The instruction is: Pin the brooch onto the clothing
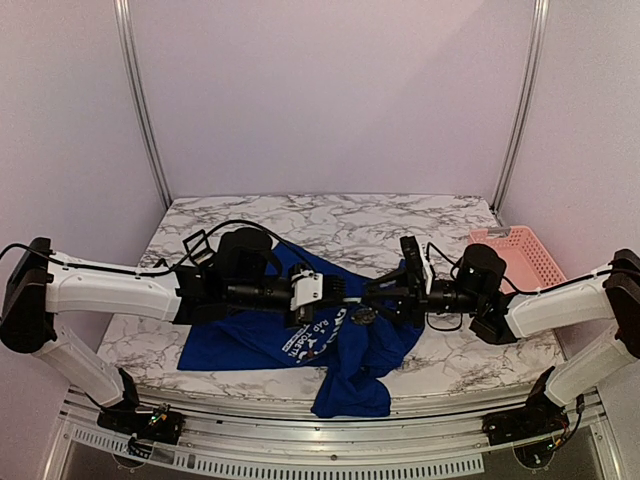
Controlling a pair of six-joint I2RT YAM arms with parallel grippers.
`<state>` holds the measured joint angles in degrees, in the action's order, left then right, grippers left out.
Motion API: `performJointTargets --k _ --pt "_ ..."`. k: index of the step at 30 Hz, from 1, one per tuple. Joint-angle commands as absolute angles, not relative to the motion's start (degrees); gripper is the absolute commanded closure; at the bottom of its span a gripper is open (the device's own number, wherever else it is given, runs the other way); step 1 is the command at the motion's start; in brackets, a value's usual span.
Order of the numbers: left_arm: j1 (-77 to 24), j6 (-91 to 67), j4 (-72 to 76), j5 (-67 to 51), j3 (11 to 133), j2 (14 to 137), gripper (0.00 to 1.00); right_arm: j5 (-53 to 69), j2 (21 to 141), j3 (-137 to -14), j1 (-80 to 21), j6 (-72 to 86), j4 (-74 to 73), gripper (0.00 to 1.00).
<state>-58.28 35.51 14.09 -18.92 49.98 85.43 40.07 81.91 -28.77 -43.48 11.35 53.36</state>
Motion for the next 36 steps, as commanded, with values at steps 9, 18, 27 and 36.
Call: performJointTargets --k 9,18,27,36 --pt "-56.91 26.51 11.24 -25.45 51.48 85.91 1.00 41.70 75.94 -29.69 -42.86 0.66 40.68 0.38" --pt "-56.87 24.48 12.35 -24.50 51.35 85.55 1.00 41.69 83.09 -30.92 -44.57 2.21 46.05 0.36" --pt "-56.97 22.67 13.23 -24.96 51.34 85.80 1.00 40.67 87.00 -31.26 -45.95 6.37 53.57 0.40" --pt "-57.09 22.78 14.01 -25.05 50.73 85.38 1.00 38.82 87.89 -31.78 -45.94 6.58 53.08 0.56"
